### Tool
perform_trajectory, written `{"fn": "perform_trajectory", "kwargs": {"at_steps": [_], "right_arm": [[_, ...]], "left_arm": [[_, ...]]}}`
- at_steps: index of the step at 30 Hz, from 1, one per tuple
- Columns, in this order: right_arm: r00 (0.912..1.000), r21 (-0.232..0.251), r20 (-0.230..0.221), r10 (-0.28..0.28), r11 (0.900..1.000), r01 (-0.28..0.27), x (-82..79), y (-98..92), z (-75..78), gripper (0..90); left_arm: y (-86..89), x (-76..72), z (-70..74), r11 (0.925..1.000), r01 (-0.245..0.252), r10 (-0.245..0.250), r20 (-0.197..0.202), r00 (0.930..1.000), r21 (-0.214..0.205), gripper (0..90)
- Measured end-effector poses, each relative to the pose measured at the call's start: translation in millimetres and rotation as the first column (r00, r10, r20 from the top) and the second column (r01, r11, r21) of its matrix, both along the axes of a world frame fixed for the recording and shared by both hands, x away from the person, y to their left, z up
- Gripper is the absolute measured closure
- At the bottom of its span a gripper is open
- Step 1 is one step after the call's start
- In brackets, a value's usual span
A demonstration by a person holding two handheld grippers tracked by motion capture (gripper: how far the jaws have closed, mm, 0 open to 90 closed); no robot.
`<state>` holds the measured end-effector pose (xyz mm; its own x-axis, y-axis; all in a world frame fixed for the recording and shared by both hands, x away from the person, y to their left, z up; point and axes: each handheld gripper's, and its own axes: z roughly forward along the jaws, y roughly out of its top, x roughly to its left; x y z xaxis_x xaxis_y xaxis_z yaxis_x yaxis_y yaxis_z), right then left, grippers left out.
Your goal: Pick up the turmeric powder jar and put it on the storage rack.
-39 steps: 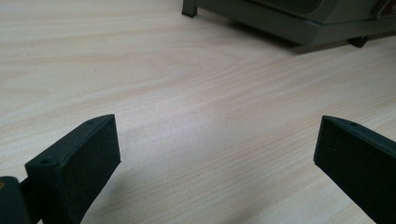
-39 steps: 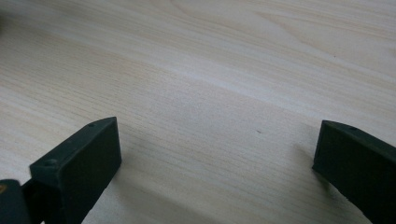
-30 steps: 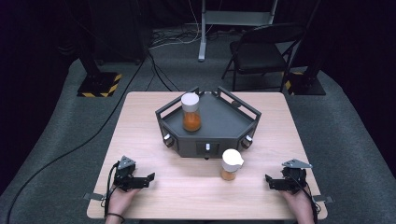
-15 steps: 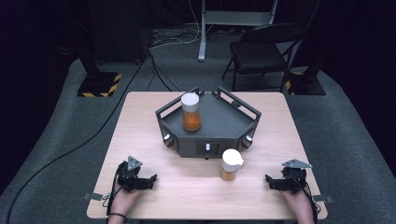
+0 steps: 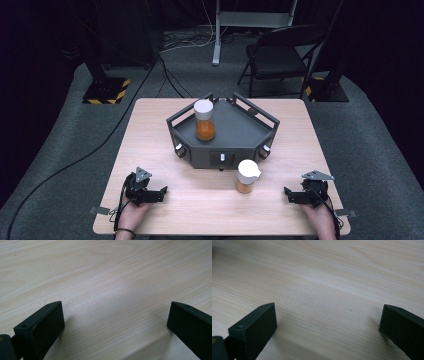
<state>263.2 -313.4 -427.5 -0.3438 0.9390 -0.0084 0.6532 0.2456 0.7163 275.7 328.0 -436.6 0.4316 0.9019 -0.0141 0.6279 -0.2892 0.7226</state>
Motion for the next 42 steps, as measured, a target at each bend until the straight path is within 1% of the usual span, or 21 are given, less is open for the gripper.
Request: {"fn": "perform_trajectory", "kwargs": {"at_steps": [6, 9, 13, 16, 19, 24, 26, 28, 30, 33, 35, 36, 42], "right_arm": [[1.0000, 0.004, 0.002, 0.001, 1.0000, -0.001, -1.9, -2.2, 0.6, 3.7], [1.0000, 0.005, -0.002, -0.004, 1.0000, 0.004, -2.7, -1.5, 1.4, 3.6], [0.9999, 0.013, -0.009, 0.008, 0.9999, -0.008, -1.9, -3.2, 2.5, 3.5], [0.9998, 0.034, -0.018, 0.010, 0.9994, -0.010, -1.9, -6.1, 4.3, 4.4], [0.9996, 0.041, -0.022, 0.017, 0.9990, -0.016, -2.2, -7.6, 6.9, 6.1], [0.9996, 0.048, -0.002, 0.029, 0.9984, -0.029, -6.5, -7.4, 10.5, 6.6], [0.9994, 0.053, 0.006, 0.035, 0.9980, -0.035, -8.5, -6.8, 12.6, 5.2], [0.9976, 0.057, 0.027, 0.064, 0.9962, -0.066, -11.5, -5.4, 16.8, 4.3], [0.9968, 0.059, 0.034, 0.073, 0.9954, -0.075, -12.4, -4.7, 18.1, 4.1], [0.9948, 0.082, 0.049, 0.089, 0.9924, -0.093, -15.0, -3.6, 20.3, 4.0], [0.9944, 0.113, 0.050, 0.093, 0.9887, -0.098, -15.4, -4.7, 21.9, 4.0], [0.9944, 0.122, 0.049, 0.094, 0.9876, -0.099, -16.0, -4.3, 23.3, 4.0], [0.9877, 0.153, 0.092, 0.126, 0.9784, -0.139, -23.7, -1.7, 30.4, 4.1]], "left_arm": [[0.1, 0.1, -0.1, 1.0000, -0.003, 0.003, 0.001, 1.0000, -0.001, 0.7], [0.1, 0.2, -0.1, 1.0000, -0.003, 0.003, 0.001, 1.0000, -0.001, 0.7], [0.0, 0.3, 0.2, 1.0000, -0.003, 0.003, -0.001, 1.0000, 0.002, 0.7], [-0.1, 0.3, 0.3, 1.0000, -0.005, 0.005, -0.001, 1.0000, 0.002, 0.7], [-0.1, 0.3, 0.2, 1.0000, -0.005, 0.005, -0.001, 1.0000, 0.002, 0.7], [-0.3, 0.2, 0.2, 1.0000, -0.005, 0.005, -0.001, 1.0000, 0.002, 0.7], [-0.2, 0.3, 0.2, 1.0000, -0.005, 0.005, -0.001, 1.0000, 0.003, 0.7], [-0.5, 0.2, 0.3, 1.0000, -0.007, 0.007, -0.001, 1.0000, 0.003, 0.7], [-0.5, 0.2, 0.3, 1.0000, -0.007, 0.007, -0.001, 1.0000, 0.003, 0.7], [-0.4, 0.3, 0.3, 1.0000, -0.006, 0.006, -0.001, 1.0000, 0.003, 0.7], [-0.4, 0.3, 0.3, 1.0000, -0.007, 0.007, -0.001, 1.0000, 0.003, 0.7], [-0.4, 0.3, 0.3, 1.0000, -0.007, 0.007, -0.001, 1.0000, 0.003, 0.6], [-0.4, 0.4, 0.3, 1.0000, -0.006, 0.006, -0.002, 1.0000, 0.003, 0.6]]}}
